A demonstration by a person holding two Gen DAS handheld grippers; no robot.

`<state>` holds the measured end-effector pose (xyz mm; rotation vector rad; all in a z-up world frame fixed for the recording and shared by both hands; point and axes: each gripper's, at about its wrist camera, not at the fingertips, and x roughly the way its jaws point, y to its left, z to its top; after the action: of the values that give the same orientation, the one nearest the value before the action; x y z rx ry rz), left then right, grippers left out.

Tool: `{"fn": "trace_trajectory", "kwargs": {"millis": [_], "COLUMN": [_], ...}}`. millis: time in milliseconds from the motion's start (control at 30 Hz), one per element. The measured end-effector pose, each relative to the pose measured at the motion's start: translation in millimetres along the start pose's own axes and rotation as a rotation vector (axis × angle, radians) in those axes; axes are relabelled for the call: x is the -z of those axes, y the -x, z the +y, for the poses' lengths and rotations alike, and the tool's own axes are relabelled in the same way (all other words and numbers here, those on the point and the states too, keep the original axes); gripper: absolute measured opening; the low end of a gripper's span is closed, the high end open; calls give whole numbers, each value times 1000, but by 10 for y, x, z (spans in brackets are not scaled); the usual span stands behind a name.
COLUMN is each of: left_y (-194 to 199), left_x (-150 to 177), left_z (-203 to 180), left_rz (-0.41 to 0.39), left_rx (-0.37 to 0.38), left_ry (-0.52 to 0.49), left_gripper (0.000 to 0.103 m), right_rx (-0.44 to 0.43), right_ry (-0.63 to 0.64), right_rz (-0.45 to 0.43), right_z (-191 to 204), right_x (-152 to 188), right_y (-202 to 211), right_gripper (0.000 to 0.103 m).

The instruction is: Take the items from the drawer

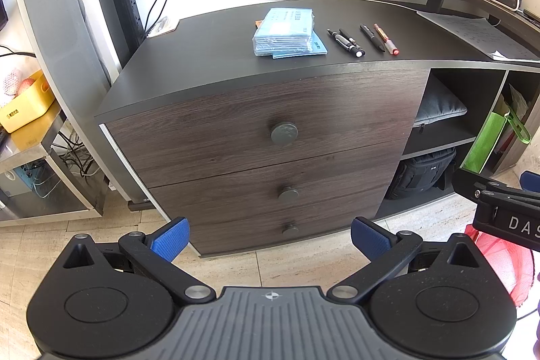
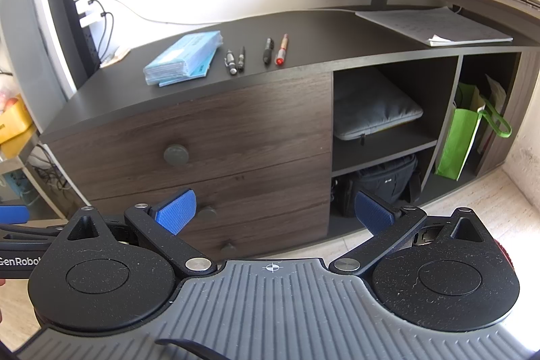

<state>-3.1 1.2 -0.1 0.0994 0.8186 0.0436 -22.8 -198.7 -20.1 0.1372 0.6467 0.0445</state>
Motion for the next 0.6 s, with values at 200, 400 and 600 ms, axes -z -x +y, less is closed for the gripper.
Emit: {"fn": "trace_trajectory", "kwargs": {"millis": [200, 400, 600], "left_y": [-16, -101, -208], "left_x": [4, 8, 54], "left_z": [-3, 10, 80], "left_rz": [5, 24, 52], "left_rx": [2, 11, 28], "left_ry": [2, 9, 26], "left_gripper": [102, 102, 102], "right_rx": [1, 8, 27], "right_ry": [-3, -6, -6], "right_rz": [2, 14, 35], "right_z": [4, -10, -28], "right_x": [-2, 9, 39], "right_y": [-1, -39, -115], "right_gripper": [103, 103, 103]}}
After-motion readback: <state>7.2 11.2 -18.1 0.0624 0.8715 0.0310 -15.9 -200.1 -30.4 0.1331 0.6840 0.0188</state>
